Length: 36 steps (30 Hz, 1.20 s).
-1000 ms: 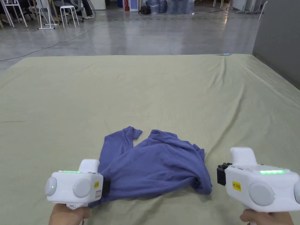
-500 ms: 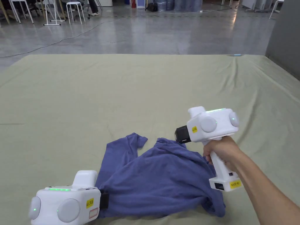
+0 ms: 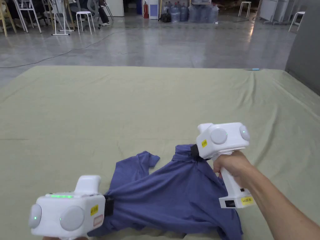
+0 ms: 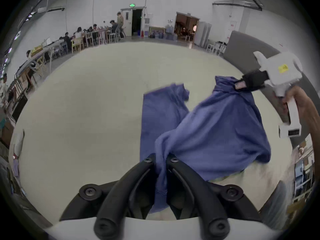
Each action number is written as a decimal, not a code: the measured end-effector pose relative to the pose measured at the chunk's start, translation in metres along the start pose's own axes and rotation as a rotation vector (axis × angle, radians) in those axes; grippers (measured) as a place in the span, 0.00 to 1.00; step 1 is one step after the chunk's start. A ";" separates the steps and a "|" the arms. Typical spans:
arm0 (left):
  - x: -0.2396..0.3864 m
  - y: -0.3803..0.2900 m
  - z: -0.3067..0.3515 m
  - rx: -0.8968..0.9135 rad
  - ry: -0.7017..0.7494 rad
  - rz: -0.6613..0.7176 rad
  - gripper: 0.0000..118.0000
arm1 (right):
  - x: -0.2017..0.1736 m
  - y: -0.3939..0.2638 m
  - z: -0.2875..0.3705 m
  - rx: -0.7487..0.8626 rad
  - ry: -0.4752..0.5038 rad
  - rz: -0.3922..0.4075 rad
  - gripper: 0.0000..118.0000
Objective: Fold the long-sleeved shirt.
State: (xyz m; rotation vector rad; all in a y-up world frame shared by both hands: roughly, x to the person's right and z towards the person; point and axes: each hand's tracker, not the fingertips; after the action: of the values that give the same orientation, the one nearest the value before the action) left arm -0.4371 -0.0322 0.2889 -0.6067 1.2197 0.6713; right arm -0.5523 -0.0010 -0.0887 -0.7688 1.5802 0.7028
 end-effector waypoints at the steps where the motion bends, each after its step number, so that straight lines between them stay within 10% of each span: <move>1: 0.002 0.012 0.006 0.021 0.004 0.000 0.03 | 0.003 0.005 0.016 0.038 0.002 -0.006 0.05; 23: 0.100 0.406 0.190 0.586 0.247 -0.260 0.02 | 0.023 0.260 0.317 0.696 -0.144 -0.026 0.05; 36: 0.094 0.349 0.090 0.438 0.217 -0.241 0.02 | 0.041 0.212 0.219 0.603 -0.146 -0.066 0.05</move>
State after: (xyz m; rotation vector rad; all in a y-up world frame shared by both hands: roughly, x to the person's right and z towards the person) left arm -0.6211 0.2780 0.1975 -0.4536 1.4138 0.1273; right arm -0.5955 0.2961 -0.1542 -0.3119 1.5104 0.2010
